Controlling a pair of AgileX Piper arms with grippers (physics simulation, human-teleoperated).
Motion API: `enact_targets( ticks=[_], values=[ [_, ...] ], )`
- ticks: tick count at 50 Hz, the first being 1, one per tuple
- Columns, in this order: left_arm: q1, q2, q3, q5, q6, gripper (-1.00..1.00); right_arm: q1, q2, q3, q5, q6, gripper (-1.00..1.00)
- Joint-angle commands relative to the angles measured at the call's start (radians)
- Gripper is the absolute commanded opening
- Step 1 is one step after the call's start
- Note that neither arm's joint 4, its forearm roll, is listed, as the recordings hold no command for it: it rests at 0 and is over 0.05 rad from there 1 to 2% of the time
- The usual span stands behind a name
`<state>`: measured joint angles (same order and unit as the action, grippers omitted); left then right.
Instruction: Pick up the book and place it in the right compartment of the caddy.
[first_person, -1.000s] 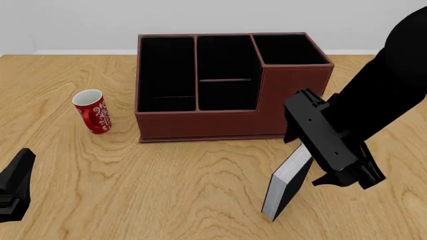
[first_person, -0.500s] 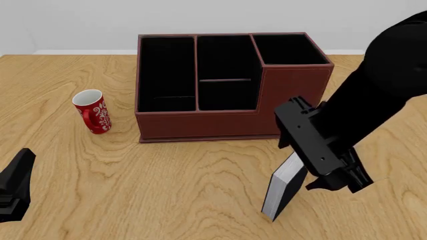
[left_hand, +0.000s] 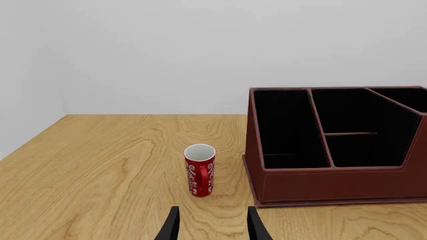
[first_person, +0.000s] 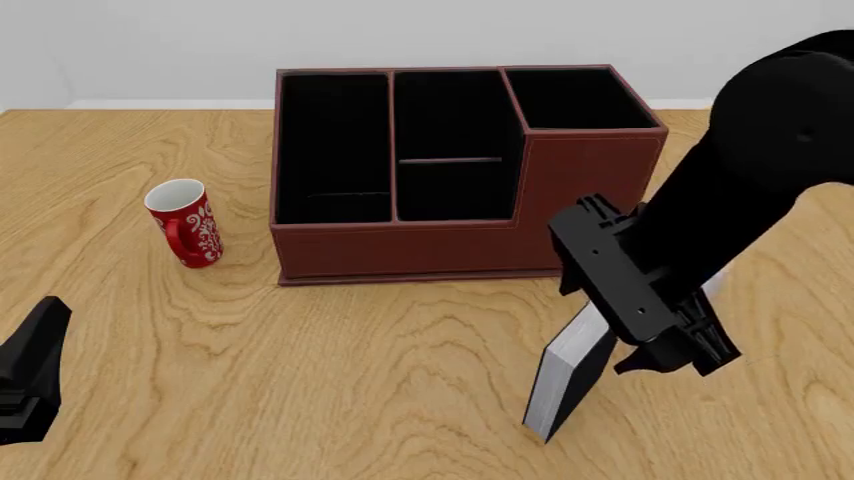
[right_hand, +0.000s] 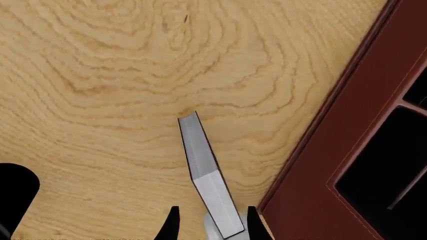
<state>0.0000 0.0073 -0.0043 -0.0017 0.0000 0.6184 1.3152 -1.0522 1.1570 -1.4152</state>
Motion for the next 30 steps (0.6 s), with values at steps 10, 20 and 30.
enact_targets(
  ticks=[10,20,30],
  values=[
    [0.000,0.000,0.000,0.000,0.000,1.00,-0.020,0.035,-0.004,-0.018,-0.034,1.00],
    [0.000,0.000,0.000,0.000,0.000,1.00,-0.020,0.059,-0.007,-0.041,-0.048,1.00],
    [0.000,0.000,0.000,0.000,0.000,1.00,0.004,0.074,0.010,-0.057,-0.023,1.00]
  ],
)
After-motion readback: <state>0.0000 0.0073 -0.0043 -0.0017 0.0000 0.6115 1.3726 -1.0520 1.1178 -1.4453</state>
